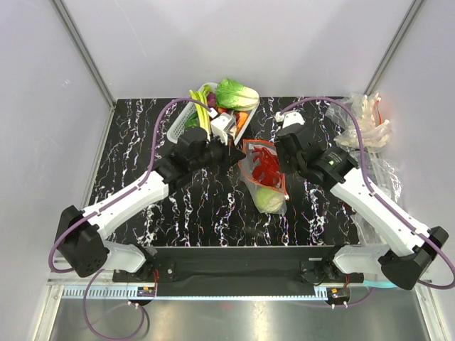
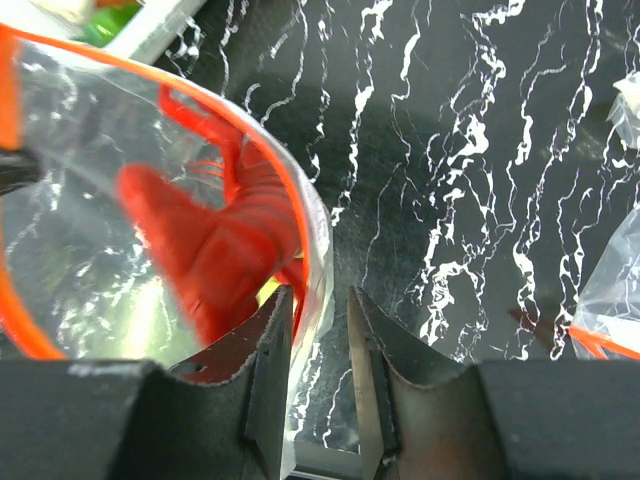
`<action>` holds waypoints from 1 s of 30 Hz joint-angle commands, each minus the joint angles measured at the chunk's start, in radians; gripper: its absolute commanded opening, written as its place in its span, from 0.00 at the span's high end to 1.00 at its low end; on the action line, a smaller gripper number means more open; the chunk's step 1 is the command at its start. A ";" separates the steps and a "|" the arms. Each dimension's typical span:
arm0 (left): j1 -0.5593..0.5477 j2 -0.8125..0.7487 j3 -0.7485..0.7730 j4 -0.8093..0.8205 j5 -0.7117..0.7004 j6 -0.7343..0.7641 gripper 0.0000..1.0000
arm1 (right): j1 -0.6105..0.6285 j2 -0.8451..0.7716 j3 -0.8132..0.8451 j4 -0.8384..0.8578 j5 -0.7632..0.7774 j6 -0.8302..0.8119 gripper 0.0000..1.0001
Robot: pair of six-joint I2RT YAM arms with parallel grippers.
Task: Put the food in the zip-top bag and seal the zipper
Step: Adjust the zipper food storage bag at the center of the board.
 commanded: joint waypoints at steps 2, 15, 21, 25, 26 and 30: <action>0.001 -0.055 -0.005 0.066 0.014 0.033 1.00 | -0.017 0.039 0.022 0.018 0.013 -0.022 0.65; 0.004 -0.009 0.122 -0.107 -0.080 0.016 0.54 | -0.047 0.029 0.068 0.000 0.088 0.010 1.00; 0.141 -0.009 0.263 -0.327 -0.097 -0.131 0.03 | -0.059 0.051 0.116 -0.068 0.106 0.016 1.00; 0.252 -0.103 0.210 -0.316 -0.134 -0.168 0.01 | -0.079 0.049 0.066 -0.030 0.073 0.012 1.00; 0.293 -0.116 0.205 -0.337 -0.168 -0.157 0.01 | -0.082 0.049 0.056 -0.013 0.059 0.007 1.00; 0.413 -0.085 0.222 -0.362 -0.244 -0.125 0.01 | -0.090 0.054 0.049 -0.002 0.040 0.006 1.00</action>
